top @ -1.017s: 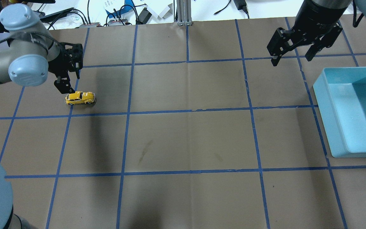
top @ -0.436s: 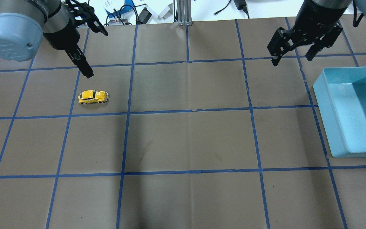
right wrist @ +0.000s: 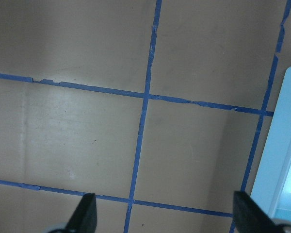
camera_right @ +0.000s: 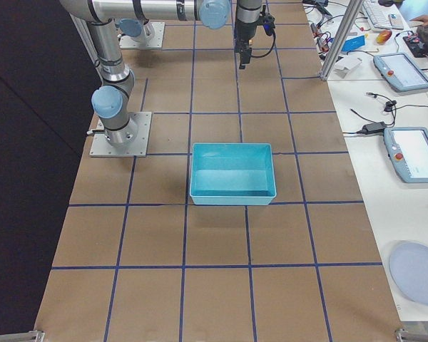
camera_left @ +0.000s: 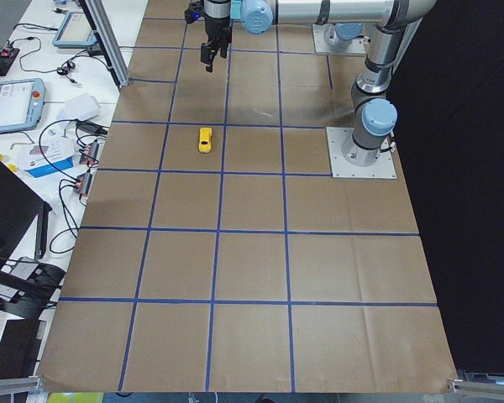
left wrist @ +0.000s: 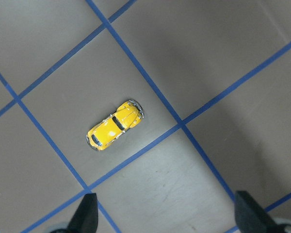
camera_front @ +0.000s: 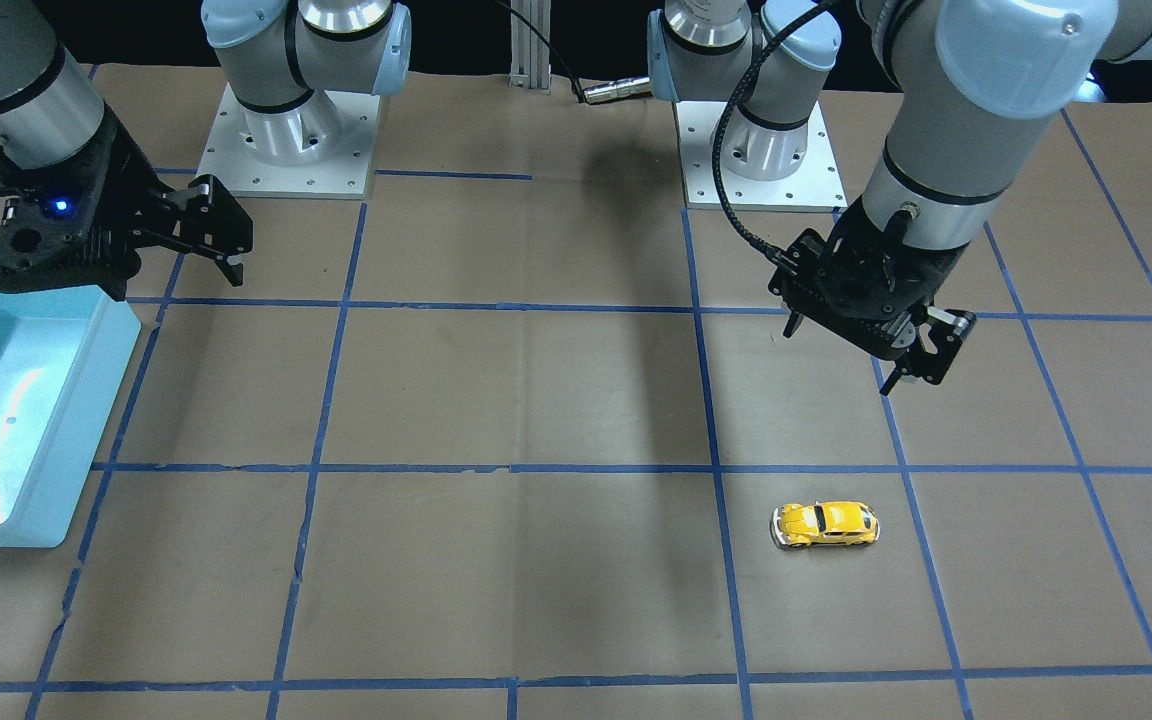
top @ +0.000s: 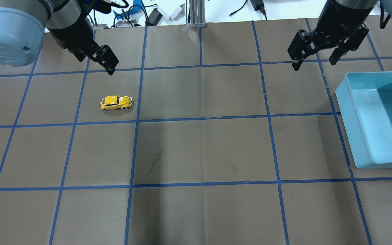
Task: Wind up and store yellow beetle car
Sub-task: 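Raise the left gripper away while the released car rolls toward the bin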
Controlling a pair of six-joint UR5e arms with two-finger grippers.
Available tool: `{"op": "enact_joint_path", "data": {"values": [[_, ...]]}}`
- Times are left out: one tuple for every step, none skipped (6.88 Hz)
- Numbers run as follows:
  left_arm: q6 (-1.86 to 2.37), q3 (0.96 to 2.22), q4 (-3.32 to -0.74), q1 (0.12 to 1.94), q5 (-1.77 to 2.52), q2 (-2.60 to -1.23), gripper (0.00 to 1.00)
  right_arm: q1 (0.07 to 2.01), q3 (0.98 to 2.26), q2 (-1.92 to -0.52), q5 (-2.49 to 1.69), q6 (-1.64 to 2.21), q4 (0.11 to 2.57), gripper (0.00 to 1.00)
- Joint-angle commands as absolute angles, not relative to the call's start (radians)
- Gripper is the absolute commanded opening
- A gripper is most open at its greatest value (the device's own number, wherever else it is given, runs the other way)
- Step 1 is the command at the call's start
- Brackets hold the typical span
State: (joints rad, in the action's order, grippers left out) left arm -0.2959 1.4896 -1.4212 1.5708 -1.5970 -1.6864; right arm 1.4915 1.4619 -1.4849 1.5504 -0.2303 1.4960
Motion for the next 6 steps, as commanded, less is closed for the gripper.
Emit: {"op": "enact_joint_path", "data": {"values": [[0.022,1.387,-1.474,1.557,-1.557,-1.703,1.00,1.491,1.462,-1.485,1.562,-0.230,1.496,1.00],[0.028,1.344,-1.547,1.533,-1.552,-1.713,1.00,1.491,1.462,-1.485,1.560,-0.232,1.496,1.00],[0.028,1.339,-1.552,1.522,-1.551,-1.715,1.00,1.491,1.463,-1.483,1.562,-0.233,1.494,1.00],[0.025,1.362,-1.554,1.522,-1.508,-1.704,1.00,1.490,1.463,-1.483,1.562,-0.233,1.494,1.00],[0.023,1.376,-1.552,1.522,-1.506,-1.701,1.00,1.491,1.462,-1.483,1.559,-0.233,1.496,1.00],[0.023,1.377,-1.554,1.522,-1.508,-1.698,1.00,1.488,1.462,-1.483,1.562,-0.233,1.494,1.00]]}}
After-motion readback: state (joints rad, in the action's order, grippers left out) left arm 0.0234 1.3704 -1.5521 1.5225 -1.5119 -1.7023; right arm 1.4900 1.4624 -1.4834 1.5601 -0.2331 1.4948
